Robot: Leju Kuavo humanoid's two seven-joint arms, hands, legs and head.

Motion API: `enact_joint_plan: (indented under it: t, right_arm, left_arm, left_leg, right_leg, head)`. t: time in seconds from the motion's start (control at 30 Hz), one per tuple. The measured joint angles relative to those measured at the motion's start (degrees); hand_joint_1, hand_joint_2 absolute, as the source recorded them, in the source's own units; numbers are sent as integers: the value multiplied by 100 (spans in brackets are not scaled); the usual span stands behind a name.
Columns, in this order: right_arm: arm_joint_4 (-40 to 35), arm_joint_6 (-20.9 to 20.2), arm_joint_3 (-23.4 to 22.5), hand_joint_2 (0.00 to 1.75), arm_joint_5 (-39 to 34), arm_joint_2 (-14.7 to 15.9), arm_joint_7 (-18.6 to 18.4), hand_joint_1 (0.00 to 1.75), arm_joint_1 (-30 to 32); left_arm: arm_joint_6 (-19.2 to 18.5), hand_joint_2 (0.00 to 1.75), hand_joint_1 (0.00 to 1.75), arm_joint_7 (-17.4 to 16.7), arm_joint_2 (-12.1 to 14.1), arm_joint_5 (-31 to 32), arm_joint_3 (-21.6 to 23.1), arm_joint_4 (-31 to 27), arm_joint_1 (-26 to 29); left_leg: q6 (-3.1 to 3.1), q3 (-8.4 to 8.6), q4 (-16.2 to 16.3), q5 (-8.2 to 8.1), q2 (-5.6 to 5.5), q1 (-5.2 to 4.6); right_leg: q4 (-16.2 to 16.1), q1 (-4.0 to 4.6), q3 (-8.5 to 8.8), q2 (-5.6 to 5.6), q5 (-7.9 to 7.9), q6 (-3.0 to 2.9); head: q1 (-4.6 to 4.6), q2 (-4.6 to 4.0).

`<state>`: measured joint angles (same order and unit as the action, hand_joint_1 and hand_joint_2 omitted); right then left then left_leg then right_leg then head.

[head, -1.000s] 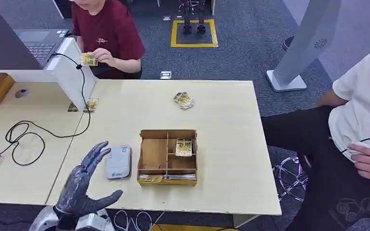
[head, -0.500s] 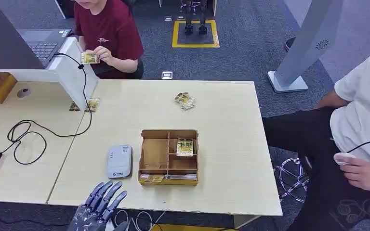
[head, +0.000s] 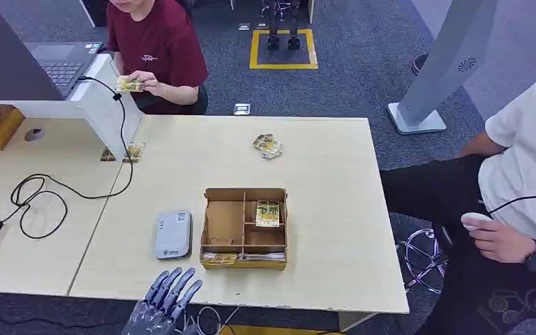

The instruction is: Pass the card to the sensor for recognition and then transmit it.

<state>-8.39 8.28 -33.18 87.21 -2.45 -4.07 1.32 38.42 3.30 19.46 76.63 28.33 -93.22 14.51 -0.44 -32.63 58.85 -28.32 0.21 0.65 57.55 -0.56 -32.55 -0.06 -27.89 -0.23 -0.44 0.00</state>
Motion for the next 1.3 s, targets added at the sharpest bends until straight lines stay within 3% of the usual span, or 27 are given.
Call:
enact_joint_plan:
  t: [0.37, 0.77, 1.3]
  right_arm:
    - [0, -52, 11, 0, 92, -13, -81, 0, -46]
    - [0, -111, 48, 0, 179, -17, -98, 0, -90]
    - [0, -149, 90, 0, 190, -17, -98, 0, -97]
  left_arm:
    - [0, 175, 0, -153, -676, 280, 9, 667, -488]
    - [0, 175, 0, -295, -1106, 319, 63, 1175, -952]
    - [0, 175, 0, -245, -1349, 105, 63, 1740, -1232]
  left_leg:
    - [0, 3, 1, 1, -2, 0]
    - [0, 4, 2, 1, -2, 0]
    - [0, 4, 2, 0, -2, 0]
  right_leg:
    - [0, 0, 3, -3, 1, 0]
    - [0, -1, 2, -2, 1, 0]
    - [0, -1, 1, -2, 0, 0]
  head:
    - [2, 0]
    - [0, 0]
    - [0, 0]
